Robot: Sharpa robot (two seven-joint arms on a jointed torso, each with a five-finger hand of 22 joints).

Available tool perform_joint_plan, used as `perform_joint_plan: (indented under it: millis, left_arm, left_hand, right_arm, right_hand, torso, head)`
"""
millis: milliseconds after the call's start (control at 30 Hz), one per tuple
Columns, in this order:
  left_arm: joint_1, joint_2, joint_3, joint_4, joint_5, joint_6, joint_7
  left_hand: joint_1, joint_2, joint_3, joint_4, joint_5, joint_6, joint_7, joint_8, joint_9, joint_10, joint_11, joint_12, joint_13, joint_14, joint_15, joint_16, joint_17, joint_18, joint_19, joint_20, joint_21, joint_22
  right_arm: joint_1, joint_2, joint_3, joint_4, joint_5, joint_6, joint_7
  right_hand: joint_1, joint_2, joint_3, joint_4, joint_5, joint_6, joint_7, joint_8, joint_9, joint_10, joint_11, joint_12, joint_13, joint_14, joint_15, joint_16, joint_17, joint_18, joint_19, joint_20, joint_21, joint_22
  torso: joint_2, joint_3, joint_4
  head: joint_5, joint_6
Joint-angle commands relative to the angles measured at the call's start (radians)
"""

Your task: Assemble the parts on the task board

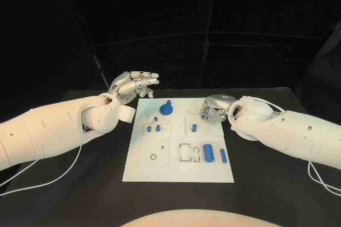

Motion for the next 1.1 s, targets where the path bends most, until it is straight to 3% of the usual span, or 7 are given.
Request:
perform_joint_plan:
  millis: [33, 200, 467, 767, 1100]
  left_arm:
    - [0.001, 0.001, 0.000, -0.001, -0.006, 0.017, 0.005]
    - [0.001, 0.001, 0.000, -0.002, -0.009, 0.019, 0.002]
    - [0.001, 0.002, 0.000, -0.004, -0.010, 0.021, -0.002]
    - [0.002, 0.000, 0.000, -0.002, -0.010, 0.020, -0.006]
    - [0.002, 0.000, 0.000, -0.005, -0.010, 0.018, -0.008]
  left_hand:
    - [0.004, 0.005, 0.000, -0.005, 0.007, -0.007, 0.003, 0.005, -0.001, -0.009, -0.002, 0.007, 0.002, -0.009, -0.002, -0.009, -0.006, 0.013, -0.007, 0.001, -0.004, -0.001]
    - [0.004, 0.005, 0.000, -0.005, 0.007, -0.007, 0.003, 0.005, -0.001, -0.009, -0.002, 0.007, 0.002, -0.009, -0.002, -0.009, -0.006, 0.013, -0.007, 0.001, -0.004, -0.001]
    - [0.006, 0.005, 0.000, -0.006, 0.007, -0.007, 0.004, 0.005, -0.002, -0.010, -0.001, 0.008, 0.002, -0.011, -0.002, -0.012, -0.011, 0.013, -0.008, 0.001, -0.005, -0.002]
    - [0.007, 0.006, 0.000, -0.007, 0.007, -0.008, 0.004, 0.005, -0.002, -0.011, -0.001, 0.008, 0.002, -0.014, -0.002, -0.015, -0.014, 0.013, -0.008, 0.001, -0.006, -0.002]
    - [0.009, 0.006, 0.000, -0.009, 0.007, -0.008, 0.005, 0.006, -0.002, -0.012, 0.000, 0.010, 0.003, -0.016, -0.002, -0.017, -0.017, 0.013, -0.009, 0.001, -0.007, -0.003]
  right_arm:
    - [0.000, 0.004, 0.000, -0.003, -0.002, 0.038, -0.012]
    - [-0.002, 0.007, 0.000, -0.007, -0.012, 0.047, -0.020]
    - [-0.005, 0.014, 0.000, -0.013, -0.020, 0.051, -0.030]
    - [-0.007, 0.013, 0.001, -0.005, -0.043, 0.009, -0.053]
    - [-0.008, 0.007, 0.001, 0.011, -0.053, -0.051, -0.057]
  right_hand:
    - [0.003, -0.004, 0.007, -0.001, -0.006, 0.009, -0.001, 0.004, 0.001, 0.007, 0.000, 0.003, 0.001, 0.022, -0.002, 0.005, 0.001, -0.014, -0.007, -0.003, 0.005, 0.003]
    - [0.001, -0.006, 0.011, -0.001, -0.006, 0.010, -0.001, 0.004, 0.001, 0.008, 0.000, 0.002, 0.001, 0.021, -0.002, 0.006, 0.000, -0.014, -0.007, -0.004, 0.007, 0.005]
    - [-0.002, -0.008, 0.026, -0.002, -0.007, 0.013, -0.001, 0.003, 0.001, 0.012, -0.001, 0.001, 0.001, 0.021, -0.002, 0.010, 0.003, -0.015, -0.008, -0.004, 0.013, 0.012]
    - [0.012, 0.001, 0.123, -0.043, -0.012, 0.059, -0.014, 0.019, 0.008, 0.062, -0.015, 0.016, 0.007, 0.022, -0.014, 0.027, 0.011, -0.021, 0.005, -0.014, 0.056, 0.063]
    - [-0.042, -0.023, 0.222, -0.088, -0.013, 0.089, -0.025, 0.023, 0.014, 0.094, -0.025, 0.017, 0.011, 0.021, -0.021, 0.035, 0.003, -0.027, 0.011, -0.022, 0.087, 0.099]
  torso:
    - [0.000, -0.0001, 0.0018]
    - [0.000, -0.0002, -0.0010]
    - [0.001, 0.0001, 0.0012]
    - [0.000, 0.0004, -0.0001]
    - [0.000, 0.0002, -0.0004]
  head:
    - [0.003, -0.002]
    - [0.004, -0.002]
    - [0.004, -0.005]
    - [0.004, -0.007]
    - [0.001, -0.008]
